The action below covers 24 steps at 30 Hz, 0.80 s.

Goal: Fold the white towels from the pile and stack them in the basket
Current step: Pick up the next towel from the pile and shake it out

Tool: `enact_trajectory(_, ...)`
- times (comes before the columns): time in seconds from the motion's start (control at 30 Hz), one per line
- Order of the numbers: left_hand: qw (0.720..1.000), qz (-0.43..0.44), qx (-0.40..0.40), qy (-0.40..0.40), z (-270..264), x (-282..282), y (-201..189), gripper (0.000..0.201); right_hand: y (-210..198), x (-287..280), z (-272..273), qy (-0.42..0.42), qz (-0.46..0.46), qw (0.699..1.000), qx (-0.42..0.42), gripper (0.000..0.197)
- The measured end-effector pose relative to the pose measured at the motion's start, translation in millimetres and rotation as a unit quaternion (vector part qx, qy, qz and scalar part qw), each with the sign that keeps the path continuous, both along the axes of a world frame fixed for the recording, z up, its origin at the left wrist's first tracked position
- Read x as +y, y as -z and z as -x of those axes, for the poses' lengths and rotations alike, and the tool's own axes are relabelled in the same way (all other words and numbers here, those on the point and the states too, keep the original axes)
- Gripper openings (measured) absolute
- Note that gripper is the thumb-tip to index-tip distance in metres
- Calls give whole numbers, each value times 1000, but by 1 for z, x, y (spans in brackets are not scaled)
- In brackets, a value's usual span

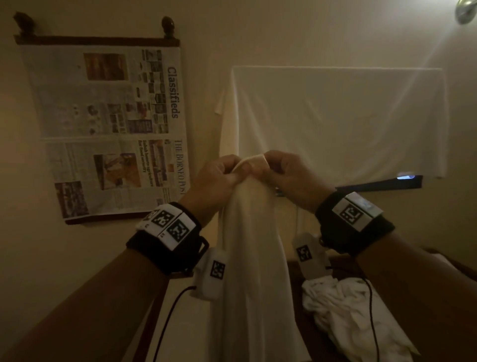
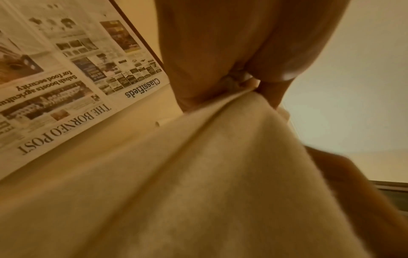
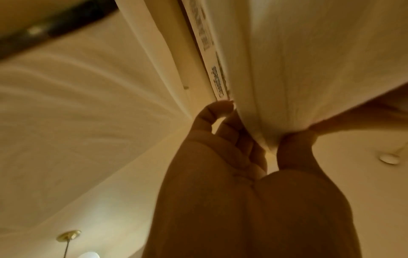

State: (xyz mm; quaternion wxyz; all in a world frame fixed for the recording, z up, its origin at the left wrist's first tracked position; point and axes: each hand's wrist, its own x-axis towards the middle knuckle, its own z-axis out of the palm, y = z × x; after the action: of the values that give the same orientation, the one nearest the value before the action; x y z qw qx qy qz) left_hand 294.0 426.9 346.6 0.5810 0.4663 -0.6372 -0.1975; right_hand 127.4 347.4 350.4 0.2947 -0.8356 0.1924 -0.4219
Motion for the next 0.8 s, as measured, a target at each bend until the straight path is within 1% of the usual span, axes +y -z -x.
enact_trajectory(0.07,1000,-5,-7,-16,2,-5,3,19,20,-2,6,-13,-46,998,28,26)
enact_trajectory(0.1,999,-11,-22,-27,3,-8,5,20,27,-4,10,-17,-63,998,25,26)
enact_trajectory(0.17,998,-24,-47,-39,5,-12,5,20,30,-7,19,-12,-80,997,4,27)
enact_trajectory(0.2,998,-23,-47,-41,8,-15,4,19,30,-8,24,-14,-93,996,-7,27)
enact_trajectory(0.27,998,-13,-26,-47,16,-22,0,15,31,-12,33,-51,-148,987,-39,25)
enact_trajectory(0.33,998,-8,-18,-62,26,-30,-2,12,47,-15,39,-95,-216,969,-72,26)
enact_trajectory(0.43,997,-18,-17,-72,38,-41,2,13,97,-28,50,-109,-292,947,-79,36)
enact_trajectory(0.53,995,-44,-10,-88,44,-52,14,14,154,-38,72,-139,-383,912,-45,62)
enact_trajectory(0.57,994,-52,-4,-95,45,-53,17,13,170,-39,79,-151,-398,904,-35,67)
enact_trajectory(0.6,993,-60,1,-105,45,-54,20,12,185,-39,86,-155,-405,901,-23,65)
enact_trajectory(0.63,992,-68,12,-107,46,-54,22,12,198,-38,92,-151,-402,903,-13,55)
enact_trajectory(0.67,991,-73,20,-106,46,-55,26,13,206,-36,96,-141,-385,912,-7,38)
enact_trajectory(0.7,991,-79,25,-105,49,-55,29,15,213,-38,98,-121,-352,928,2,22)
enact_trajectory(0.73,990,-83,28,-111,51,-55,32,18,217,-42,99,-88,-304,949,18,14)
enact_trajectory(0.77,989,-86,36,-118,53,-56,33,20,220,-48,102,-45,-248,967,39,12)
enact_trajectory(0.8,987,-87,50,-122,55,-58,36,21,223,-55,105,2,-203,977,61,11)
